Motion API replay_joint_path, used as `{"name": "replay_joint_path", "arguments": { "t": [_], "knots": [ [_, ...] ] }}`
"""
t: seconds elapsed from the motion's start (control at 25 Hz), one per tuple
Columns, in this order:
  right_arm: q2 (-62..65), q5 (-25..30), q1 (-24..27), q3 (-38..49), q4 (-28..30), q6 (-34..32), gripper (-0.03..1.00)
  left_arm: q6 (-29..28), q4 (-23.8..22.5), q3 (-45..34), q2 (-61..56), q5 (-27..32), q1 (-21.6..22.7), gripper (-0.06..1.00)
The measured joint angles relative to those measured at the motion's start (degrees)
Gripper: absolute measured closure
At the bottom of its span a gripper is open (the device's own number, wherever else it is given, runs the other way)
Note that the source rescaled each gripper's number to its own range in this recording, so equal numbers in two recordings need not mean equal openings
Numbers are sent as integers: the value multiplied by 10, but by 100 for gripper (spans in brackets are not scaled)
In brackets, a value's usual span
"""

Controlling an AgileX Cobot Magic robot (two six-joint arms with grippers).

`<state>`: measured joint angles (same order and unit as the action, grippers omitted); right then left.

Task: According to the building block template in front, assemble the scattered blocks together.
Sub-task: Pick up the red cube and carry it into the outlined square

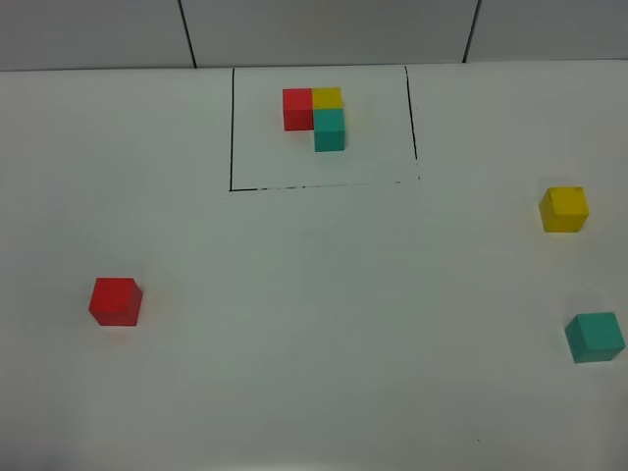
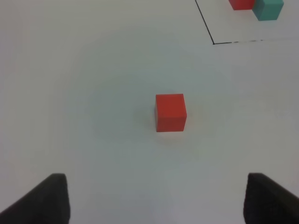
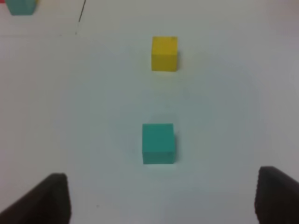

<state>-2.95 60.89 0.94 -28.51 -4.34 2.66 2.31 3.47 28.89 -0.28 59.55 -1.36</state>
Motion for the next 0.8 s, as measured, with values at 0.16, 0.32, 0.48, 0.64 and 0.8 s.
{"name": "replay_joint_path", "arguments": {
  "t": [0.16, 0.32, 0.48, 0.64, 0.8],
  "knots": [
    [0, 0, 0, 0, 0, 0, 31, 0, 0, 0, 0, 0, 0, 13],
    [0, 0, 0, 0, 0, 0, 31, 0, 2, 0, 0, 0, 0, 13],
    [0, 0, 0, 0, 0, 0, 31, -1, 5, 0, 0, 0, 0, 13],
    [0, 0, 0, 0, 0, 0, 31, -2, 6, 0, 8, 0, 0, 13],
    [0, 0, 0, 0, 0, -1, 31, -8, 1, 0, 77, 0, 0, 13]
  ]
}}
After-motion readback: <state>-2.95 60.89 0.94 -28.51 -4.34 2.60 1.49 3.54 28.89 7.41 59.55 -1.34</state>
